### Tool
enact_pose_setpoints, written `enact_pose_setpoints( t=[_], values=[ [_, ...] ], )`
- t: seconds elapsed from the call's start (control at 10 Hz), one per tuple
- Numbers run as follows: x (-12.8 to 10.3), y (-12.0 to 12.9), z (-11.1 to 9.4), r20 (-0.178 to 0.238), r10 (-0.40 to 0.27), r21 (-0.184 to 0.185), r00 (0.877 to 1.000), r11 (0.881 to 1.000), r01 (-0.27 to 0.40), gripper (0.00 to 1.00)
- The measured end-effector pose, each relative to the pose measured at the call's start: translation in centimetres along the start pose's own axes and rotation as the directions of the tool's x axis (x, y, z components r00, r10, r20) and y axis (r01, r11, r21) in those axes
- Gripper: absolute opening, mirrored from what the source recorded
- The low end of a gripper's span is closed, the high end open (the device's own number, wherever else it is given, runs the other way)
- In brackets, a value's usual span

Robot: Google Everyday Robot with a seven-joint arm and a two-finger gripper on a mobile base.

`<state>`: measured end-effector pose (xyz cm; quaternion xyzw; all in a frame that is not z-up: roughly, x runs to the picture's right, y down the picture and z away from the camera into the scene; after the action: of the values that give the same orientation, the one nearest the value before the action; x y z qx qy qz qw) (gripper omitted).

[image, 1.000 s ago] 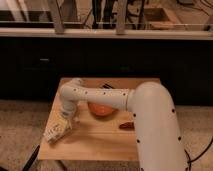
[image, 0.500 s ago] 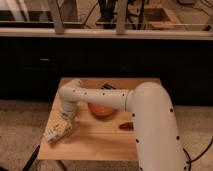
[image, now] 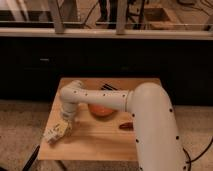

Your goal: Place the bottle in the ceramic bowl

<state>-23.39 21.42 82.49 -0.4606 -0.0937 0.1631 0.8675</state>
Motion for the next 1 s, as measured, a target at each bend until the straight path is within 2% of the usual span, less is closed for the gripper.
enact_pose_setpoints(
  t=[0.2,0.3,0.9,1.0],
  values=[
    [0.20,-0.03,0.37,0.002,0.005,-0.007,1.000,1.000,-0.005,0.78],
    [0.25,-0.05,0.56,0.005,0.005,-0.010,1.000,1.000,-0.005,0.70],
    [0.45,-0.08,0.84,0.025,0.010,-0.013,1.000,1.000,-0.010,0.10],
    [0.40,0.00,0.86,0.024,0.008,-0.014,1.000,1.000,-0.008,0.03]
  ],
)
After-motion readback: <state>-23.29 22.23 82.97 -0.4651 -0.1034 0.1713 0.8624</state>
